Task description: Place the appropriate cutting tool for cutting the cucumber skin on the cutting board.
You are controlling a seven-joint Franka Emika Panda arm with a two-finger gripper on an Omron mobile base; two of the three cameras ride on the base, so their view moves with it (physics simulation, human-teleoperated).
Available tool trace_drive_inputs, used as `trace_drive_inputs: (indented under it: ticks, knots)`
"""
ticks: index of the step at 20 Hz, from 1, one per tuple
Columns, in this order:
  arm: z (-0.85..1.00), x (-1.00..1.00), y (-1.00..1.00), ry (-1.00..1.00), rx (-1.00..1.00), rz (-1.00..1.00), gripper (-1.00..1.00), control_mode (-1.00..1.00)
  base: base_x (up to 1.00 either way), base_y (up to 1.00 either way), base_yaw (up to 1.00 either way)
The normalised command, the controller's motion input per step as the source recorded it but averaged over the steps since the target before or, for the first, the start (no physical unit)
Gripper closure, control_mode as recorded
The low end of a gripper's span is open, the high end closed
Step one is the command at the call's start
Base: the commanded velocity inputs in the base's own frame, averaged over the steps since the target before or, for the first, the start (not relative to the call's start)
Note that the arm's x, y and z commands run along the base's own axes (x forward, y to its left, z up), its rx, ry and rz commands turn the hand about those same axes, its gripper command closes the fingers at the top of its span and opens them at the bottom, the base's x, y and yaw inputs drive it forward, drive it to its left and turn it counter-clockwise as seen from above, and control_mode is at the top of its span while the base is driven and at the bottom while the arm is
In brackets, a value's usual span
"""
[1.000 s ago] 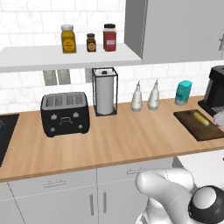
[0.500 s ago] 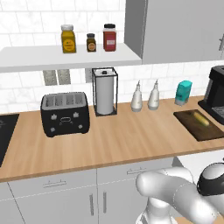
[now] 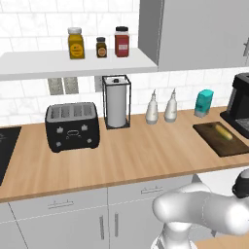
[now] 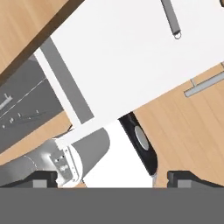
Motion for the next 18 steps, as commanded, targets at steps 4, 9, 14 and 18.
trace_drive_inputs:
  ticks: [4,9,14,18]
  knots:
    - [-0.18,0.17,-0.41,0.11,-0.01,0.06,-1.00,-1.00,0.00,0.00,0.00]
    - [-0.39,0.22,-0.31,0.22,-0.14,0.09,-1.00,-1.00,0.00,0.00,0.00]
    - [-0.67,0.32,-0.26,0.18,-0.08,0.10,-1.00,-1.00,0.00,0.00,0.00]
    - [-0.63,0.34,-0.18,0.09,0.00,0.07,-1.00,-1.00,0.00,0.00,0.00]
